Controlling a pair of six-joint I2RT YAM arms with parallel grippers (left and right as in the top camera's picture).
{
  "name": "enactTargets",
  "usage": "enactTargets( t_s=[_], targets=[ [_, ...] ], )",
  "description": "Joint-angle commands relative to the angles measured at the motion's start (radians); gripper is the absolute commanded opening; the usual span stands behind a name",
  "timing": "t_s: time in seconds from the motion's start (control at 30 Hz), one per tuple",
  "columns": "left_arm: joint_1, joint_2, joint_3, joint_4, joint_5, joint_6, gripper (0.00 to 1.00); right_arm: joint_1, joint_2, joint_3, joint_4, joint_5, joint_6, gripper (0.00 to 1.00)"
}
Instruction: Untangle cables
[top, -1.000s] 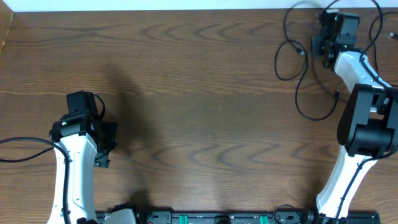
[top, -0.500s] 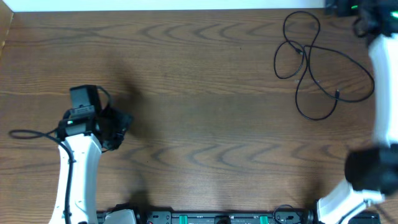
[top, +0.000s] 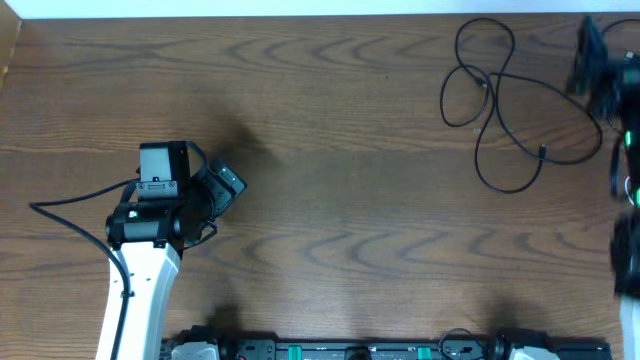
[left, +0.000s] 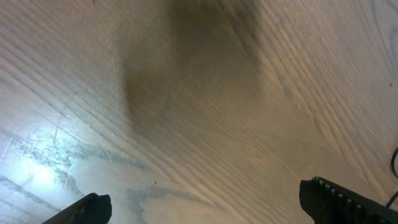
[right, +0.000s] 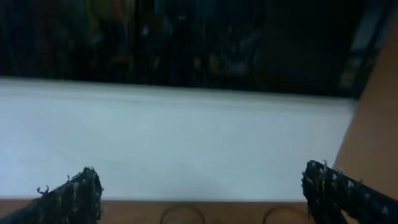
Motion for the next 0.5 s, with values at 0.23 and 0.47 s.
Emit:
enactTargets(
  t_s=[0.23,0.47],
  targets=[
    [-0.003,-0.002,-0.001,-0.003,-0.021,0.014,1.0,0.007,-0.369,-0.04,-0.185,0.001,0.026,0.99],
    [-0.003,-0.002,-0.001,-0.003,-0.021,0.014,0.99,0.007,-0.468,-0.04,-0.47,0.001,0.026,0.99]
  ],
)
